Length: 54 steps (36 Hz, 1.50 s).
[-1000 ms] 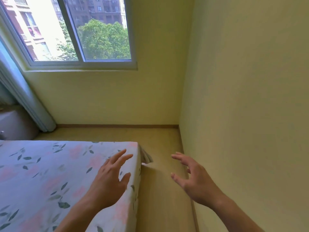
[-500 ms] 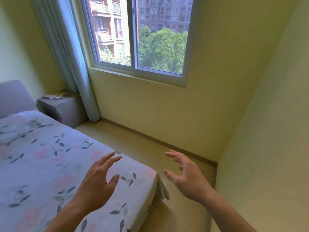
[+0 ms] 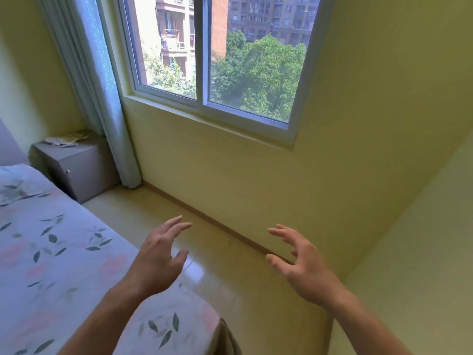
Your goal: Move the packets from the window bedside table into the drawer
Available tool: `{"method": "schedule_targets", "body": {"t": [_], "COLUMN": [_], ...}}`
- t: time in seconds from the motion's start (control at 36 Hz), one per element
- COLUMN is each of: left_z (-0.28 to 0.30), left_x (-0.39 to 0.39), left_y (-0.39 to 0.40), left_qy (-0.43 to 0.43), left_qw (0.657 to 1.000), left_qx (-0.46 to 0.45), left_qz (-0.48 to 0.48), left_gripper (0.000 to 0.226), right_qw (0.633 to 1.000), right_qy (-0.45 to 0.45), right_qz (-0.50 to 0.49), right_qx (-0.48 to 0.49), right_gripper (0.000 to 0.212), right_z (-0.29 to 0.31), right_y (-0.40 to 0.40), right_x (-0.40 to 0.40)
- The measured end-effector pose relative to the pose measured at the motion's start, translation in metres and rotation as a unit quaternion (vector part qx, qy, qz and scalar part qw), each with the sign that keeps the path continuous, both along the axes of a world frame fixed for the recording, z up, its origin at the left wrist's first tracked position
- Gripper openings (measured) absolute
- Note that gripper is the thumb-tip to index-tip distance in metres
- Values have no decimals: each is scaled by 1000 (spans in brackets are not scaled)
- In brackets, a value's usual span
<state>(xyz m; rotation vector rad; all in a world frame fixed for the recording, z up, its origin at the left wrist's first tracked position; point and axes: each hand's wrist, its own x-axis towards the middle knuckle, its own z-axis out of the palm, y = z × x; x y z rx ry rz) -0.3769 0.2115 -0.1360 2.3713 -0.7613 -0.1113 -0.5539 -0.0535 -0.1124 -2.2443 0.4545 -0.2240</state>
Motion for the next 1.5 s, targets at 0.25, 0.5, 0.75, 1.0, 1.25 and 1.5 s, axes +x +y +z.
{"method": "schedule_targets", "body": {"t": [0.25, 0.5, 0.75, 1.0, 1.25, 1.5], "left_z": [1, -19, -7, -7, -31, 6], "left_x": [103, 237, 328, 395, 545, 724], "left_y": [-147, -229, -231, -136, -69, -37], "left_qy": [0, 13, 25, 49, 55, 17], "left_qw": [998, 999, 980, 921, 897, 921], "left_qx": [-28, -5, 18, 23, -5, -1], "left_qz": [-62, 45, 195, 385, 438, 388], "left_gripper": [53, 48, 46, 43, 44, 42], "right_qw": [1000, 995, 969, 903, 886, 896], "right_qy": [-8, 6, 24, 9, 10, -4], "right_qz": [11, 92, 246, 429, 463, 445], "right_qx": [1, 30, 13, 25, -16, 1], "right_gripper": [49, 50, 50, 51, 51, 51], "right_z": [-10, -27, -18, -27, -29, -24], "right_y": [-114, -232, -251, -149, -86, -43], "right_x": [124, 297, 489, 667, 840, 988]}}
